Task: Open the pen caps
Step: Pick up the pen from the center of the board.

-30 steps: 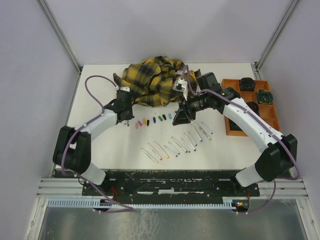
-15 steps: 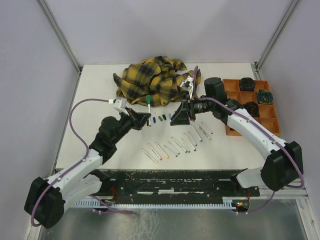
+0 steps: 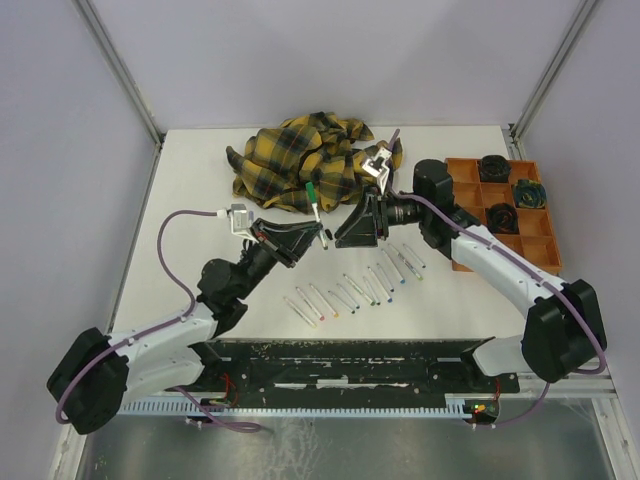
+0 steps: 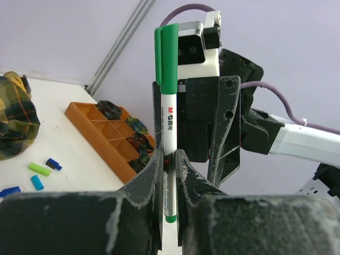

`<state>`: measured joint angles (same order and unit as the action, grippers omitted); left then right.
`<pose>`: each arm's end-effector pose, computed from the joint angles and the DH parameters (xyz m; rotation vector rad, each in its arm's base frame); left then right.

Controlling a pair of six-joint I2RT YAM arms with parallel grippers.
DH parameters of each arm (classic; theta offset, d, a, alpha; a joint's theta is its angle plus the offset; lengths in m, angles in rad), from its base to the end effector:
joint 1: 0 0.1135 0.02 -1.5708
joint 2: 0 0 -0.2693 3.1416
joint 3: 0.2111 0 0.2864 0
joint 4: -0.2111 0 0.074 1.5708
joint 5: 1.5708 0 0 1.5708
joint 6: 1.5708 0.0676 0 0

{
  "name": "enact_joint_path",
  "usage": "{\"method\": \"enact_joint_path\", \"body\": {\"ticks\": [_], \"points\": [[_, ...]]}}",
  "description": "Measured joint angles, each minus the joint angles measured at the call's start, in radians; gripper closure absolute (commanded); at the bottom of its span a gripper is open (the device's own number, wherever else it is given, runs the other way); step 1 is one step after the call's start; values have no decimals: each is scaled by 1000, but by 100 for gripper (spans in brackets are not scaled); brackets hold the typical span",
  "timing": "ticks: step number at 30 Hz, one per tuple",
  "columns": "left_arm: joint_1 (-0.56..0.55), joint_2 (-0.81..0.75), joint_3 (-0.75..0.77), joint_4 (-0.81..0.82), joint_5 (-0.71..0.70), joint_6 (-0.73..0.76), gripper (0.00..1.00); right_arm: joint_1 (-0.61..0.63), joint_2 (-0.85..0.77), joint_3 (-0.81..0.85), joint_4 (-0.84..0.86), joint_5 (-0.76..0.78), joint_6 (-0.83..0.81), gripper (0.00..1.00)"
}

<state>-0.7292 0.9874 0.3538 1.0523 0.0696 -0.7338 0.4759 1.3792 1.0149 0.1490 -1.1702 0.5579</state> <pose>0.1923 -0.1781 0.2783 0.0645 1.2565 -1.3246 0.2824 0.2156 0.3127 -0.8733 1.8130 1.7290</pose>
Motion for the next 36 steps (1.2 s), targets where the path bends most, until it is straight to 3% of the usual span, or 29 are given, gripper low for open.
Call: {"method": "enact_joint_path", "body": {"ticks": [8, 17, 36], "points": [[-47, 84, 0, 104, -23, -18, 97, 27, 0, -31, 146, 2, 86, 41], [-74, 121, 0, 150, -40, -19, 97, 66, 0, -31, 154, 6, 81, 49], [-87, 132, 7, 174, -42, -32, 95, 87, 0, -25, 41, 39, -24, 89]]}}
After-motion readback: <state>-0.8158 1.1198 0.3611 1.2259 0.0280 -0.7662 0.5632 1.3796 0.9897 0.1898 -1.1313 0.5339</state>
